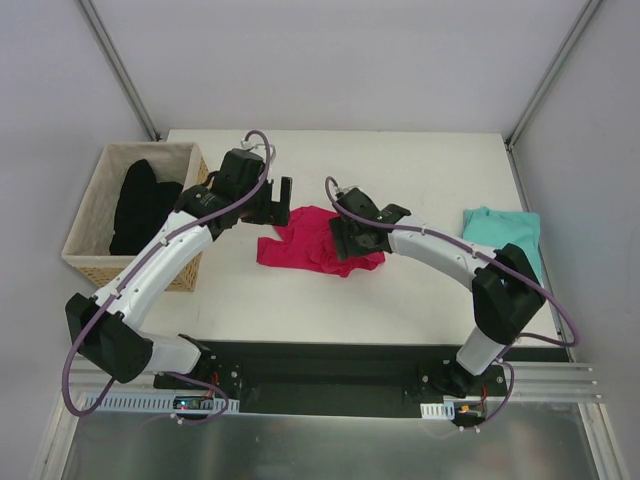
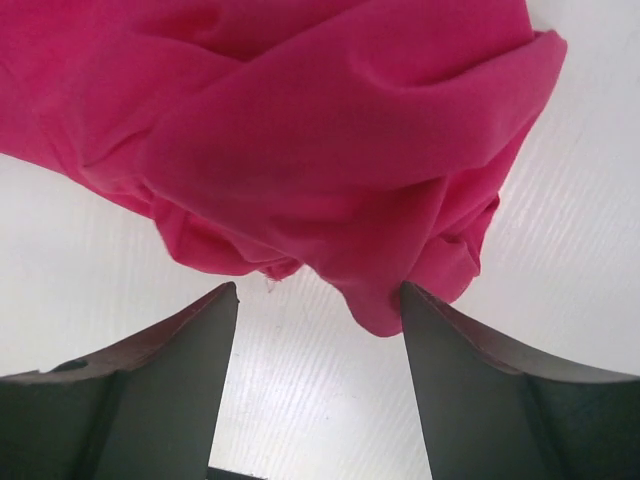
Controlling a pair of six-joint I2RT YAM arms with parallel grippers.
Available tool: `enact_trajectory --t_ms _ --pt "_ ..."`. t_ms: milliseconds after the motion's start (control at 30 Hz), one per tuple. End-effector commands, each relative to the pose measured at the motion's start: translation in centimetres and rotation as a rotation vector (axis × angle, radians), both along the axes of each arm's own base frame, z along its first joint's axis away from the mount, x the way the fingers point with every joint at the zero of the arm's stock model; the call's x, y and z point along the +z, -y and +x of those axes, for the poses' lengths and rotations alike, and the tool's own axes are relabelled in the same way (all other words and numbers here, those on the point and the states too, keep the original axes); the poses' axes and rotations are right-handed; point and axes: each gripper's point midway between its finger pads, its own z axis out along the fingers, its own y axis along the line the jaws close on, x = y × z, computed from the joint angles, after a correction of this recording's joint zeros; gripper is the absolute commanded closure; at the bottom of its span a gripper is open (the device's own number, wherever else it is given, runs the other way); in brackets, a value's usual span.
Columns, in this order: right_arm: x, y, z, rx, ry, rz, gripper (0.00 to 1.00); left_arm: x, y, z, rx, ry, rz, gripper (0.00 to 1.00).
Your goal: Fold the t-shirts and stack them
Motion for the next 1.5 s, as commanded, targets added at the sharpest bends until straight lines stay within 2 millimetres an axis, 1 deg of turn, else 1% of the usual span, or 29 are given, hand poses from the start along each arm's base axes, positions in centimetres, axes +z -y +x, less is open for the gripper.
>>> enact_trajectory --t_ms 0,100,133,267,333,433,500,600,633,700,800,867,967,1067,1167,1200,1267,1300,1367,1400,1467 --pt "2.1 -1.1 0.7 -0.022 0.047 0.026 0.3 1.1 -0.5 -0.2 0.024 0.027 -0.026 0.06" --pt "2.1 -1.0 0.5 -0.029 0.05 0.03 0.39 1.2 -0.6 -0.3 0.024 0.03 -0.029 0.06" --pt "2.2 -1.1 0.5 -0.034 0.053 0.038 0.39 1.2 -0.6 -0.4 0.025 0.031 -0.031 0.06" --pt "2.5 -0.7 0.3 -0.056 0.072 0.058 0.34 1.3 -0.8 -0.6 0.027 0.037 -0.029 0.06" --pt "2.3 -0.6 0.2 -0.068 0.074 0.059 0.31 1.4 -0.9 -0.6 0.031 0.039 -0.03 0.06" --pt "2.1 -0.6 0.1 -0.073 0.067 0.066 0.29 1.7 -0.9 -0.7 0.03 0.041 -0.035 0.06" --pt "2.2 -0.7 0.1 -0.08 0.071 0.076 0.29 1.8 -0.9 -0.7 0.031 0.041 -0.036 0.06" --pt "1.8 -0.5 -0.1 -0.086 0.066 0.073 0.33 2.5 -0.8 -0.8 0.028 0.046 -0.046 0.07" --pt "1.6 -0.3 -0.1 -0.09 0.064 0.07 0.36 3.0 -0.8 -0.8 0.029 0.055 -0.052 0.07" --pt "1.6 -0.3 -0.1 -0.093 0.068 0.068 0.38 3.6 -0.8 -0.9 0.031 0.061 -0.058 0.07" --pt "1.5 -0.3 0.0 -0.099 0.071 0.069 0.38 4.9 -1.0 -1.1 0.034 0.08 -0.07 0.06" --pt "1.6 -0.2 0.1 -0.105 0.08 0.071 0.36 5.8 -1.1 -1.1 0.038 0.098 -0.078 0.06" --pt "1.2 -0.1 0.4 -0.133 0.085 0.069 0.33 6.0 -1.2 -1.1 0.047 0.1 -0.071 0.05" --pt "0.8 -0.3 0.6 -0.145 0.078 0.063 0.34 5.7 -1.2 -1.1 0.045 0.086 -0.067 0.06" --pt "0.8 -0.5 1.0 -0.157 0.073 0.067 0.46 5.5 -1.1 -1.1 0.044 0.073 -0.063 0.06" --pt "0.6 -0.6 1.2 -0.16 0.069 0.065 0.57 5.6 -1.1 -1.1 0.046 0.073 -0.063 0.06" --pt "0.4 -0.3 1.6 -0.178 0.061 0.065 0.69 5.8 -1.2 -1.1 0.046 0.078 -0.06 0.06" --pt "0.1 -0.2 1.7 -0.188 0.055 0.062 0.78 5.9 -1.3 -1.0 0.049 0.081 -0.053 0.06" --pt "0.0 0.0 1.8 -0.208 0.048 0.067 0.84 6.3 -1.5 -0.9 0.05 0.094 -0.045 0.05" --pt "0.0 0.2 1.9 -0.215 0.047 0.068 0.9 6.4 -1.6 -0.9 0.051 0.097 -0.041 0.05" --pt "0.0 0.6 2.1 -0.233 0.053 0.058 0.95 6.7 -1.7 -0.8 0.05 0.104 -0.035 0.05"
